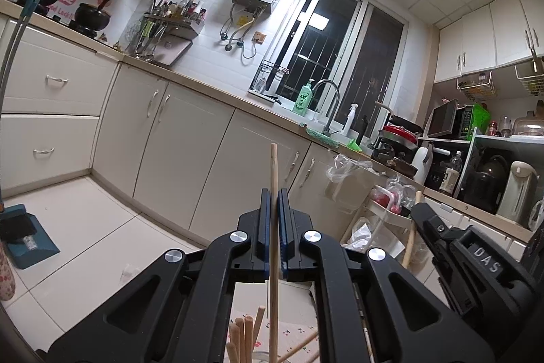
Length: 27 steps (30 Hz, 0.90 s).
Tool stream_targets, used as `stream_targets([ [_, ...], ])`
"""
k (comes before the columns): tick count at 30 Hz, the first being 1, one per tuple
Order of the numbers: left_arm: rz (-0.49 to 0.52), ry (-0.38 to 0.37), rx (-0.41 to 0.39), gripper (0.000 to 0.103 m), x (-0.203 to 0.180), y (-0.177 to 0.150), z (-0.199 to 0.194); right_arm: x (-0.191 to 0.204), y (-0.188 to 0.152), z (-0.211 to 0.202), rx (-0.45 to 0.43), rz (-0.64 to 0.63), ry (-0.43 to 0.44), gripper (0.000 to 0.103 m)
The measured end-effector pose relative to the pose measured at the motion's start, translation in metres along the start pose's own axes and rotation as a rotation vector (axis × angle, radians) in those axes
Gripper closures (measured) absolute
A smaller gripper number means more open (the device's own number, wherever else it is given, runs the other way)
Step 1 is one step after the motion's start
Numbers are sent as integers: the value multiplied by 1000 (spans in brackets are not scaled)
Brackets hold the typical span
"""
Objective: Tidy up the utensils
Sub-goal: 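Lift both held sticks up and over the glass jar opening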
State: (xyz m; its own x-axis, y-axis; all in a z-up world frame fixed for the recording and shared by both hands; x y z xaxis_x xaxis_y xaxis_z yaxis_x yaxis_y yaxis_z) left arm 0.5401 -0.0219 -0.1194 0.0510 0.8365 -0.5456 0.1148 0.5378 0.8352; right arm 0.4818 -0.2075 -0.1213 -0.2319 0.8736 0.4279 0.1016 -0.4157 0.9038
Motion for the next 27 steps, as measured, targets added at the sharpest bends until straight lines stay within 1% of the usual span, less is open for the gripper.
stream_targets([
  [7, 9, 24, -19, 99, 5, -21, 13, -10, -8, 3, 10, -1, -16, 97],
  [15, 48, 29, -34, 99, 3, -35, 16, -17, -13, 6, 15, 8, -16, 97],
  [21, 67, 39, -8, 99, 6, -49, 19, -21, -16, 7, 16, 15, -25, 97],
  [27, 96, 51, 19, 99, 6, -61, 14, -24, -15, 4, 19, 25, -33, 97],
])
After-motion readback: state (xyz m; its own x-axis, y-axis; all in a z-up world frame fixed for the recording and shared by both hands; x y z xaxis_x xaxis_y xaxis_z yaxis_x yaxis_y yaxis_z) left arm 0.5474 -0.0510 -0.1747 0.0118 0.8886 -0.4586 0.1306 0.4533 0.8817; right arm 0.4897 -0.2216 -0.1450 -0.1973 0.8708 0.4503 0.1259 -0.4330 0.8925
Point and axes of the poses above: each gripper's, at about its wrist camera, not at the fingertips, and z roughly the way its jaws point, x to its left, y to its top, the point moved 3 cm from there along z, roughly the way its jaws point, and after that the axes turned 9 degrees about -z, right-handed, at the moved point
